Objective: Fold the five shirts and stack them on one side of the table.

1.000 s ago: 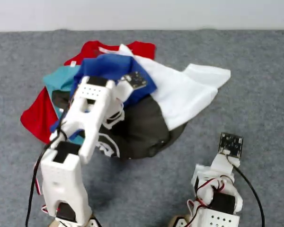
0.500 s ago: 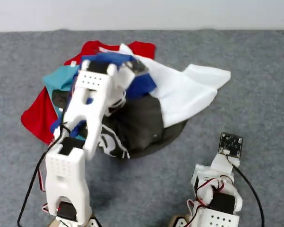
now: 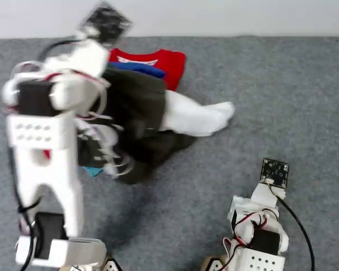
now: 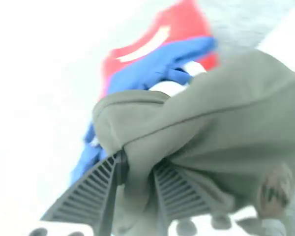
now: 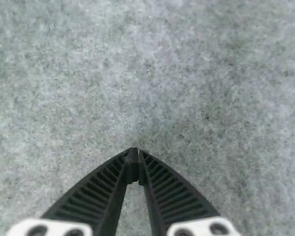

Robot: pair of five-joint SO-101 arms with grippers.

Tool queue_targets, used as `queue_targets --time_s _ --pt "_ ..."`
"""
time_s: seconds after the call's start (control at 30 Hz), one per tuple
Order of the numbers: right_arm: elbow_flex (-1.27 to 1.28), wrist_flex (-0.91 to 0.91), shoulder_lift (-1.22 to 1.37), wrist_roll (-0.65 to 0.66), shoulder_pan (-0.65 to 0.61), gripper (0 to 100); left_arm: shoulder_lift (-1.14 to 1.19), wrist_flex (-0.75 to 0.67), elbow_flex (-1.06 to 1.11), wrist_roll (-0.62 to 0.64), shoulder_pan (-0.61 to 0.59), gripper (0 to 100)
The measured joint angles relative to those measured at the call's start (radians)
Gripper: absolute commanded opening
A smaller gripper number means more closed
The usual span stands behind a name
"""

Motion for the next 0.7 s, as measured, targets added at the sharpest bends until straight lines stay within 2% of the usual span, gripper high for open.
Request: queue_targets --time_s 0.17,0.33,0.7 --pt "0.000 0.000 0.000 0.000 0.000 1.1 -0.089 -0.002 0.000 0.000 -0.242 0" --pt "0.000 0.000 0.000 0.000 0.000 1.1 -0.121 -0.086 0.000 -0.040 -0.496 0" --pt "0.000 0.000 0.000 0.000 0.000 1.1 -0.011 -0.187 0.000 -0.103 -0.924 0"
